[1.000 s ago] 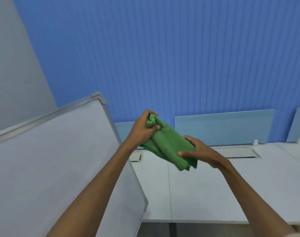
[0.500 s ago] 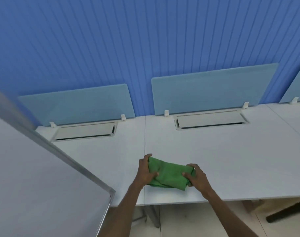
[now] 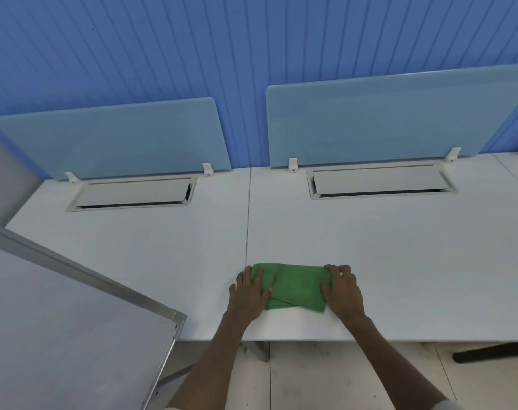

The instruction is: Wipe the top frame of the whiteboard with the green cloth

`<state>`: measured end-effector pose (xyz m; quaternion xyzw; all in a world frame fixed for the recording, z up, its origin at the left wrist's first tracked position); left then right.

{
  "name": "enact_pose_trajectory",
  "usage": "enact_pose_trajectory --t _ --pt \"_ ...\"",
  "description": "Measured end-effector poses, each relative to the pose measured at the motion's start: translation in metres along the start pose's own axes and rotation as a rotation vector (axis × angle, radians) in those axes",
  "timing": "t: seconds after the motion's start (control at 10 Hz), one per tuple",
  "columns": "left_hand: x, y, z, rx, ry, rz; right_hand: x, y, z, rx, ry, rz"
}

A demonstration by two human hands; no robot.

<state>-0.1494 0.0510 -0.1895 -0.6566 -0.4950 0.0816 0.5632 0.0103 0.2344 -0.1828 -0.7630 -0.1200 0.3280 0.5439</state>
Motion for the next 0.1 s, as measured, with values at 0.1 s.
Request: enact_pose_trajectory --t 0.1 --pt "-0.0095 0.0143 -0.0116 -0.056 0.002 0.209 -0.0078 -0.0052 -0.0092 0.102 -0.015 -0.229"
Point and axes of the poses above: each hand's wrist, its own z-axis towards the middle knuckle, its own y-axis out of the palm, x = y × z, the point moved 6 cm from there along z, towards the middle knuckle, and after that the axes turned 10 degrees about -z, right-handed, at the moved point
